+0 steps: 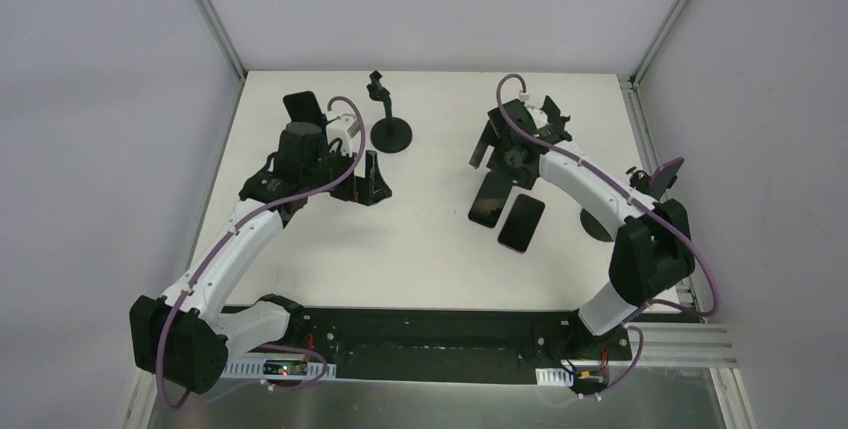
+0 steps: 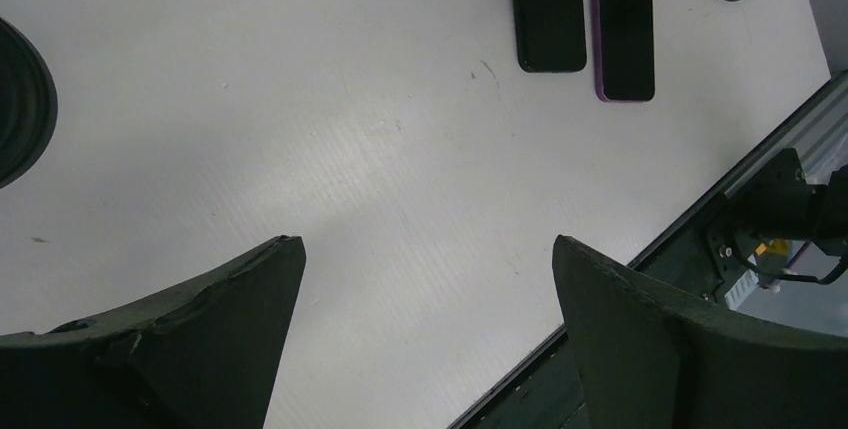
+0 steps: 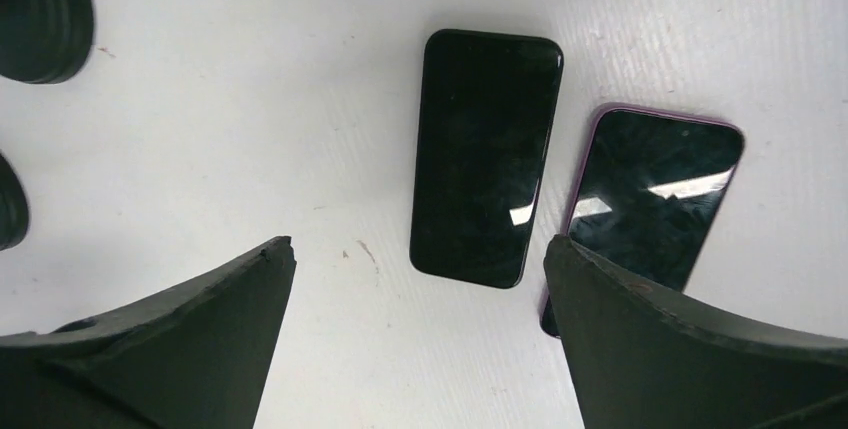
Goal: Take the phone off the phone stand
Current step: Place the phone at the center of the board, then pick up the phone stand with the phone at the center of the board.
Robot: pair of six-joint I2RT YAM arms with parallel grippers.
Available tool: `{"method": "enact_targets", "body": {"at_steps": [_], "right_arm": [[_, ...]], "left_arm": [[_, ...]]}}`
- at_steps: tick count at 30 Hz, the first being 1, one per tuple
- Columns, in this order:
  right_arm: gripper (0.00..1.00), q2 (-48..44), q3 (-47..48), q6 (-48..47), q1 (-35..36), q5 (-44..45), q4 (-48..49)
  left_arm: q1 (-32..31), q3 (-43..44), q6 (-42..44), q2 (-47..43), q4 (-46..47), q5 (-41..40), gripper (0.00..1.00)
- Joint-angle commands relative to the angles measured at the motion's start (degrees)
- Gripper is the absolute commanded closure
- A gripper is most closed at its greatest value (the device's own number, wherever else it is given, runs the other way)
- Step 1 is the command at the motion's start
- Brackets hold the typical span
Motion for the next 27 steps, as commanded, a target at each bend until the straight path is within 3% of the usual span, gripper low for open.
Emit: {"method": "enact_targets", "body": {"at_steps": [1, 6, 11, 17, 21, 27], "right_arm": [[0.01, -6.75, 3.39, -4.65, -0.17, 4.07, -5.85], [0.01, -13.27, 5.95, -8.32, -2.90, 4.43, -12.13], [0.01, -22.90, 7.83, -11.66, -7.91, 2.12, -16.74], [0.01, -32.70, 9.74, -14.85, -11.76, 11.33, -20.41], [0.01, -34.47, 11.81, -11.76, -20.76, 13.11, -23.93], [0.01, -32.80, 16.79, -8.15, -35.73, 8.26, -26.20]], "left_arm": [[0.50, 1.07, -1.08, -1.53, 0.26, 2.79, 0.00], [0.50, 0.50, 0.17, -4.08, 0.29, -3.64, 0.00], [0.50, 0.64, -0.10, -3.55, 0.26, -4.17, 0.00], [0.50, 0.95, -0.87, -2.71, 0.34, -3.06, 0.00], [0.50, 1.05, -1.17, -2.58, 0.34, -2.42, 0.00], [0.43, 0.81, -1.72, -2.51, 0.34, -1.72, 0.00]]}}
